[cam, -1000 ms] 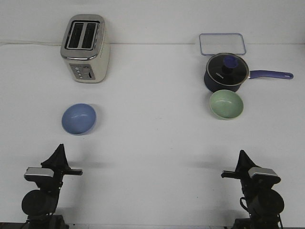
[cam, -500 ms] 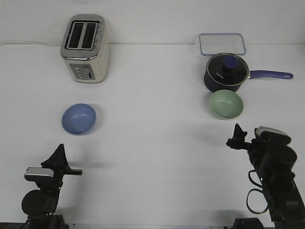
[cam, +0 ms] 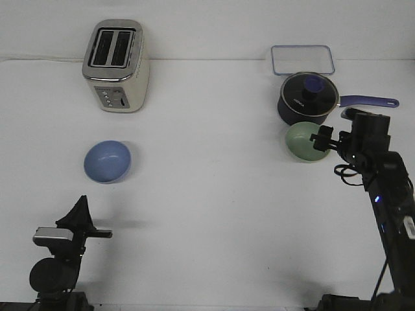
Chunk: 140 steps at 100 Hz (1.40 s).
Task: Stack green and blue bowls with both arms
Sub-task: 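Reach the right gripper forward to the rim of the pale green bowl, then grasp the green bowl rim with the right gripper and lift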
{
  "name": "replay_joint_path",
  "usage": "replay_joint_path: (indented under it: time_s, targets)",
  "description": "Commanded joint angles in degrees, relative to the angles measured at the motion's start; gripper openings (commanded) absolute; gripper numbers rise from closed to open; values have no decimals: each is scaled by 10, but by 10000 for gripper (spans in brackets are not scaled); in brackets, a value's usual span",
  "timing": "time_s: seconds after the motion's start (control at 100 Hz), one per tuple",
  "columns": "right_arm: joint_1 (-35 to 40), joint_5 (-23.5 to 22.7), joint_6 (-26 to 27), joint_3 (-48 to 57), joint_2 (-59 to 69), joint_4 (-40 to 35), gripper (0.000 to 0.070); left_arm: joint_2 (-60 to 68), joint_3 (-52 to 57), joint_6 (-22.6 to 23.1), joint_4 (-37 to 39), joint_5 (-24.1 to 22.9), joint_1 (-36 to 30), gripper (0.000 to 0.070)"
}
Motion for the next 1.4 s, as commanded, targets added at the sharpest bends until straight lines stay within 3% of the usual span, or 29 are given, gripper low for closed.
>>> replay_joint_path:
  time_s: [0.0,0.51,0.58,0.69,0.96,1.16,1.39]
  targets:
    - [-8,-15,-16,25,47,-3,485,-1,-11,-3,6,2,1,15]
    - [-28,-30,-50,61,222,35,469,-1,-11,-3,6,2,1,15]
    - [-29,-36,-55,61,231,40,336,-1,-11,-3,6,2,1,15]
    - [-31,-42,-59,61,234,40,2,-1,-11,-3,6,2,1,15]
    - [-36,-45,-61,61,216,42,0,-1,-11,-3,6,2,1,15]
    - [-43,-118,-60,61,134,34,0,-1,-11,-3,6,2,1,15]
    - [-28,-170,-63,61,7,-34,0,-1,-11,-3,6,2,1,15]
